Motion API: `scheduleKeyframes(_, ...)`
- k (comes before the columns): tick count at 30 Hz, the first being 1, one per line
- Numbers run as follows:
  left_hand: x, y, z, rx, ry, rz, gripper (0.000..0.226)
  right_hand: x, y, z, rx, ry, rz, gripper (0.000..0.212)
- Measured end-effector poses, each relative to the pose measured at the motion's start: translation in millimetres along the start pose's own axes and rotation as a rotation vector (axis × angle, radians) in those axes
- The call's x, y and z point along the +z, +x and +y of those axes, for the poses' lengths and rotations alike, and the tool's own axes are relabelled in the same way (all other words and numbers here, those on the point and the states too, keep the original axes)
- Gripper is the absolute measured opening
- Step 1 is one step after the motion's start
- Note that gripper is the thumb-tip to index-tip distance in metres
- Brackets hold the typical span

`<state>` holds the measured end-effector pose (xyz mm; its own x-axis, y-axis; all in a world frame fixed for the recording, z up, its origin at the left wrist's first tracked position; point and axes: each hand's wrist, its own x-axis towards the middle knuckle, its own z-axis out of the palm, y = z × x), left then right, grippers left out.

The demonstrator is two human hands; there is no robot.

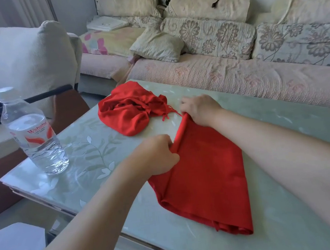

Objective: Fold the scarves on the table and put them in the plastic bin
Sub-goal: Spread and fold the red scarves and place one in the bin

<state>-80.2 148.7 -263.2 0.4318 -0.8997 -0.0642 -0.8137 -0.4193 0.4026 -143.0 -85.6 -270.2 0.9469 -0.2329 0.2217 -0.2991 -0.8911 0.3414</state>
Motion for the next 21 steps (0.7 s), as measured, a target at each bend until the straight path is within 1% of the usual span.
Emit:
scheduleKeyframes(2,8.1,-7.1,15.5,0.11,-0.026,-0.027,0.031,0.3,-22.7,10.4,0.086,0.089,0.006,0.023)
scheduleKeyframes(4,23.0,-10.4,27.1,0.192,-0.031,-0.098,0.032,7.1,-48.1,15.3,0.171,0.144,-0.059,0.025)
scheduleKeyframes(7,41.9,-12.3,39.2,0.254,0.01,-0.269,0.03,26.0,-83.9,12.5,0.272,0.172,-0.167,0.025)
scheduleKeyframes(8,46.1,-12.2,40.8,0.257,0.012,-0.295,0.03,32.7,-92.5,9.5,0.299,0.187,-0.177,0.026)
scheduleKeyframes(9,48.5,-11.3,41.1,0.269,0.014,-0.271,0.03,38.8,-98.0,6.6,0.322,0.195,-0.183,0.03)
scheduleKeyframes(10,50.2,-8.5,39.6,0.305,0.038,-0.186,0.03,43.4,-101.5,4.4,0.343,0.189,-0.187,0.034)
scheduleKeyframes(12,53.6,-2.0,33.5,0.422,0.095,0.045,0.025,48.8,-104.0,0.8,0.406,0.18,-0.199,0.041)
scheduleKeyframes(13,56.3,0.6,29.2,0.475,0.111,0.111,0.026,48.1,-105.3,-2.2,0.446,0.196,-0.202,0.046)
scheduleKeyframes(14,61.2,2.9,23.8,0.504,0.159,0.113,0.034,48.1,-107.4,-5.0,0.486,0.232,-0.219,0.05)
scheduleKeyframes(16,74.6,3.2,12.6,0.49,0.302,0.001,0.061,44.2,-114.4,-12.9,0.542,0.3,-0.292,0.056)
scheduleKeyframes(17,81.8,2.5,7.4,0.462,0.337,-0.051,0.072,41.7,-118.0,-16.6,0.55,0.315,-0.337,0.056)
scheduleKeyframes(19,94.3,2.1,-0.5,0.403,0.277,-0.086,0.086,34.6,-126.6,-23.0,0.539,0.31,-0.392,0.057)
scheduleKeyframes(21,102.2,2.2,0.7,0.361,0.209,-0.067,0.088,26.0,-136.6,-28.1,0.515,0.314,-0.383,0.06)
